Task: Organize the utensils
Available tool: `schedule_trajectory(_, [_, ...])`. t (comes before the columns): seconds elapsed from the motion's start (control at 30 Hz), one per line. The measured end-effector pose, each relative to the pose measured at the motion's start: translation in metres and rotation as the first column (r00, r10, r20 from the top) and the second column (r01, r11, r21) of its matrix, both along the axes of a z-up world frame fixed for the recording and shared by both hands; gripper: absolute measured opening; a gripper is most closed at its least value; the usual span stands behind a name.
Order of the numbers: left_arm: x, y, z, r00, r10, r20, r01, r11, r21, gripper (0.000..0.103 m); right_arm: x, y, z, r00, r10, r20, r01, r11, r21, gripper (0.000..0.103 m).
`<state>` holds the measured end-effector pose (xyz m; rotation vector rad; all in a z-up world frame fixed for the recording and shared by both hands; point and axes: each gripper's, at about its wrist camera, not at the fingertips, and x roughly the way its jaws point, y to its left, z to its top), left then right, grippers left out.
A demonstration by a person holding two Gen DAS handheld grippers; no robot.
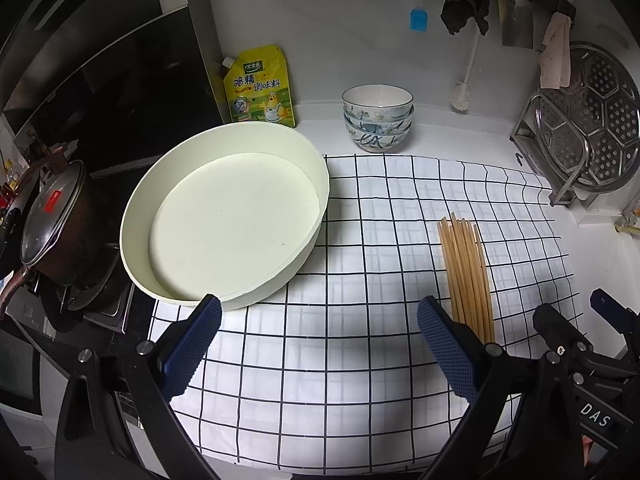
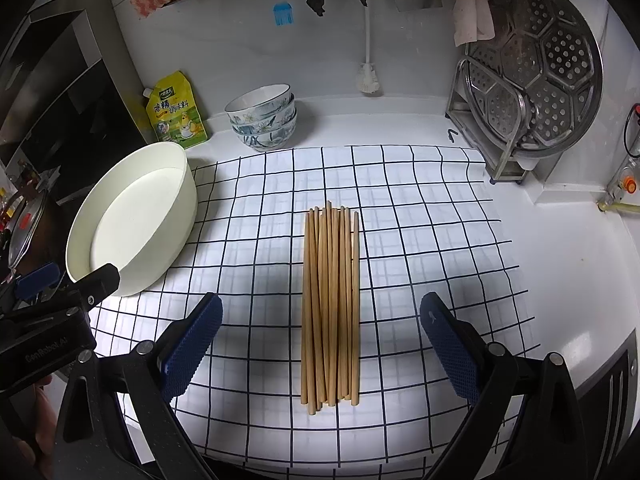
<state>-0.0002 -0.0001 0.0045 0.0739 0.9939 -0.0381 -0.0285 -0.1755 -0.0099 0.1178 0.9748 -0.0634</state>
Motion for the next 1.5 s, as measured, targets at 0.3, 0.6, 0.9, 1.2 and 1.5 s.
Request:
schedule_trajectory(0.3, [-0.0003,0.0,-0.0002,1.0,0.001,-0.001,-0.001,1.0,0.0,0.097,0.0004,0.0005,0.0011,1.0,0.001,0.002,-0.001,1.0,-0.003,0.095])
schedule_trajectory(0.6, [-0.0012,0.0,-0.0001,1.0,-0.001,0.0,0.001,1.0,-0.001,0.097,0.0003,0.0004,0.0012,1.0,0.001,0.003,-0.001,1.0,-0.003,0.095])
schedule_trajectory(0.9, [-0.002,-0.0016,-0.0008,1.0,-0.002,-0.002,0.002,1.0,0.003,0.097,-0.0004,-0.0006,0.0015,1.0,0.003,0.003,-0.003,1.0,0.003,0.095])
schedule_trajectory(1.2, [-0.0026,-0.0022,-0.0013,1.0,-0.001,-0.001,0.001,1.0,0.004,0.097,0.0012,0.0002,0.0021,1.0,0.005,0.002,-0.005,1.0,0.004,0.095])
schedule_trajectory(1.5, [0.0016,-0.0063,-0.0083,1.0,-0.012,-0.021,0.011,1.0,-0.015,0.097,0.0005,-0.0077,-0.0027,1.0,0.008,-0.012,-0.008,1.0,0.012,0.095])
